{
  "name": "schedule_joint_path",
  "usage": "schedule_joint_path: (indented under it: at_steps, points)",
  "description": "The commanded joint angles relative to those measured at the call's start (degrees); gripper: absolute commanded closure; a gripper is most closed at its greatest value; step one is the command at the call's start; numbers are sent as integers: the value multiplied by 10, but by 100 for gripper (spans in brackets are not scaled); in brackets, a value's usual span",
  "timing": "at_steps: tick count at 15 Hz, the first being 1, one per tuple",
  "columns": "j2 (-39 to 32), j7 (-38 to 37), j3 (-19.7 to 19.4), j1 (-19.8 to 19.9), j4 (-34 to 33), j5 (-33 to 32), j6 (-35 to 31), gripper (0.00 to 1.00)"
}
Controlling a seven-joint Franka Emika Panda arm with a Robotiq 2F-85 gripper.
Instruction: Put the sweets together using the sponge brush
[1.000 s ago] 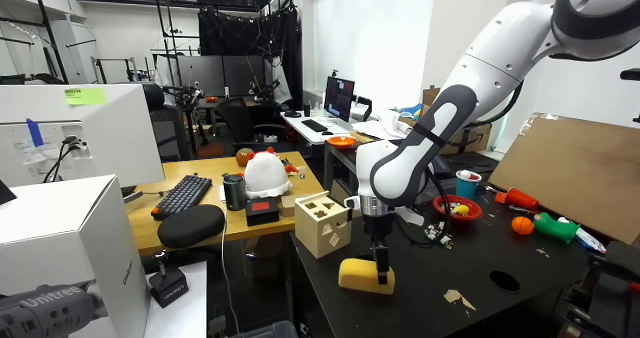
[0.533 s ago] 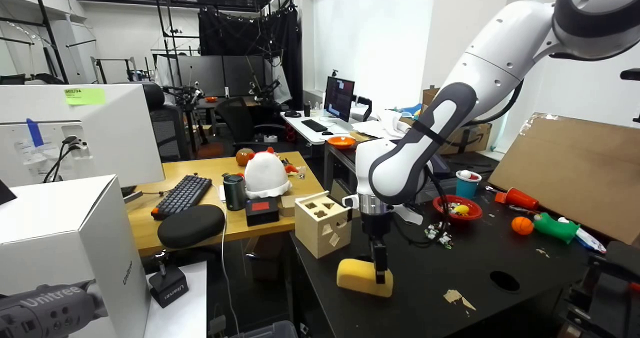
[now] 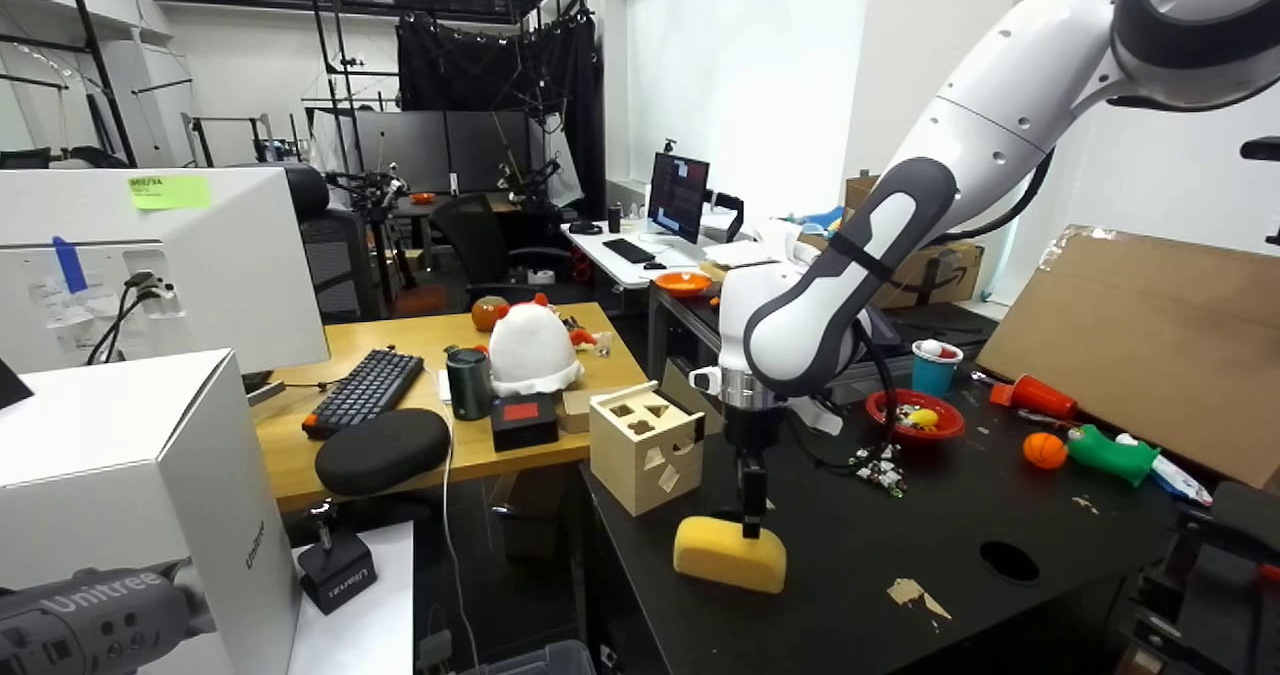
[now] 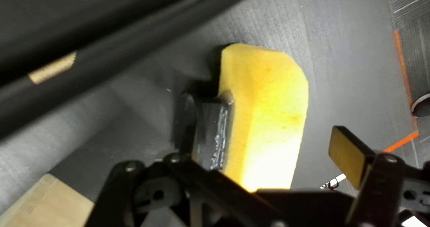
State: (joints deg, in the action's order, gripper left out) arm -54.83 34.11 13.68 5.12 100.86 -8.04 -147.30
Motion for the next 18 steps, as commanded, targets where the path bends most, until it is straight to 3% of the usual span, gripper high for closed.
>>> schedule_joint_path:
  at_steps: [1, 18]
  points:
    - [18, -27, -23, -8, 13, -1, -33, 0]
    - [-55, -179, -122, -119, -74, -48, -54, 0]
